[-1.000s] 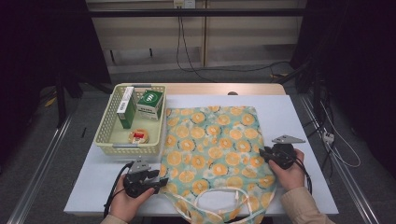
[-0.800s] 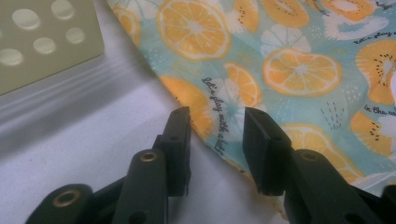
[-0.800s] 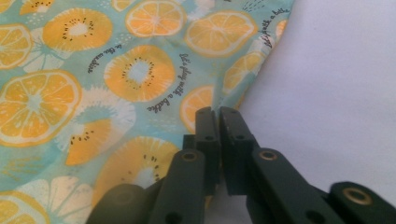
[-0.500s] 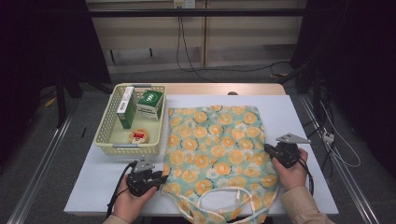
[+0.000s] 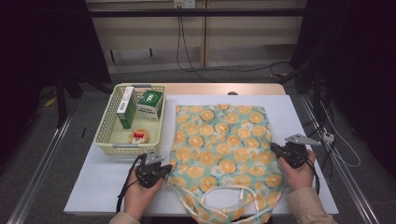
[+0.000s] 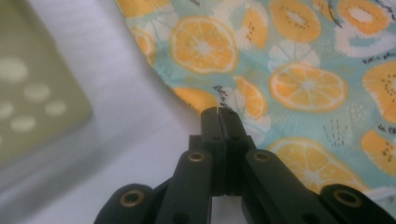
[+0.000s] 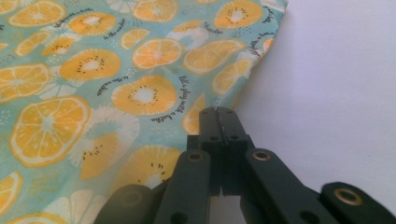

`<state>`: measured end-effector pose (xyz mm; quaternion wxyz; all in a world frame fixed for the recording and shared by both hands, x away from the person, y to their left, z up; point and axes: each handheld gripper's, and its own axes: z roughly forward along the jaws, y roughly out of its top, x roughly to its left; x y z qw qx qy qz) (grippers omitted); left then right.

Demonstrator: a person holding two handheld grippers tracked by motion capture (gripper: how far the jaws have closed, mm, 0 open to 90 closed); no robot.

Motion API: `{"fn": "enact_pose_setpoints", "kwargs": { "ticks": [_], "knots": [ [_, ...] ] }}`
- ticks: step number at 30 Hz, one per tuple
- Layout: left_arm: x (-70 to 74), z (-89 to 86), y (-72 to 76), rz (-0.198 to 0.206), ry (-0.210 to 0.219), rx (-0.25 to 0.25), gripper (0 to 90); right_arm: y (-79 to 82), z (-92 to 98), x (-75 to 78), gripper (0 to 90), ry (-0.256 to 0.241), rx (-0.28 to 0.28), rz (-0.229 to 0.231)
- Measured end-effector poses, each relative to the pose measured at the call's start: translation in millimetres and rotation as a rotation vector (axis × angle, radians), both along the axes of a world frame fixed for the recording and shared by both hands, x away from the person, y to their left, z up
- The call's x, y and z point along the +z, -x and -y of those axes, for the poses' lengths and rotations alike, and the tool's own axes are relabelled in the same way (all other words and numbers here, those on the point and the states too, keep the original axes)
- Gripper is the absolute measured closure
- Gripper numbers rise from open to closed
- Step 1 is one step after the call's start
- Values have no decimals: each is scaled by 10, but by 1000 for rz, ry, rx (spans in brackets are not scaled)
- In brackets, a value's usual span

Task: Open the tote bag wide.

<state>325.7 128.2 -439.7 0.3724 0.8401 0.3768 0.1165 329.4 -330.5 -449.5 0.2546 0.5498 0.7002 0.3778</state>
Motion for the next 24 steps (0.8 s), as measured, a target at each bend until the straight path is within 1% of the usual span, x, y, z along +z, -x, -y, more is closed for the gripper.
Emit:
{"fn": "enact_pose_setpoints", "kwargs": {
  "ticks": [1,2,3,4,5,7,8,9,10,11,12,13,14,15,16,17,18,20,21,23,24],
  "knots": [
    [28,56,-74,16,-1,4,900,-3,27,3,900,-6,-4,-3],
    [28,56,-74,16,-1,4,900,-6,52,7,900,-7,-12,-1],
    [36,94,-112,28,-8,9,900,-14,76,10,900,-6,-14,0],
    [46,130,-151,32,-17,11,900,-14,76,10,900,-6,-14,0],
    [53,163,-190,33,-11,13,900,-40,121,15,900,-8,-24,-1],
    [75,227,-262,40,-26,15,900,-77,173,17,900,-15,-37,-1],
    [86,251,-294,44,-26,16,900,-77,173,17,900,-15,-37,-1],
    [90,276,-317,48,-18,25,900,-119,218,4,900,-33,-50,-7],
    [93,289,-342,50,-14,26,900,-143,235,-6,900,-26,-53,-9],
    [99,295,-366,46,-1,29,900,-169,245,-13,900,-22,-57,-16],
    [110,300,-388,44,-1,30,900,-169,245,-13,900,-22,-57,-16],
    [118,309,-409,46,15,36,900,-222,264,-18,900,-24,-61,-18],
    [134,317,-434,42,20,37,900,-222,264,-18,900,-24,-61,-18],
    [151,329,-457,46,29,42,900,-245,267,-12,900,-28,-63,-19],
    [177,340,-479,56,22,45,900,-268,265,-2,900,-27,-60,-16],
    [201,350,-505,60,16,37,900,-287,262,8,900,-30,-58,-11],
    [237,375,-553,55,31,45,900,-319,246,30,900,-38,-57,-7],
    [251,385,-577,49,34,46,900,-338,225,56,900,-33,-54,-5],
    [263,394,-599,57,37,53,900,-338,225,56,900,-33,-54,-5],
    [298,400,-642,56,35,52,900,-357,211,87,900,-32,-48,9],
    [318,408,-658,65,35,57,900,-359,206,97,900,-34,-49,8]
  ]
}}
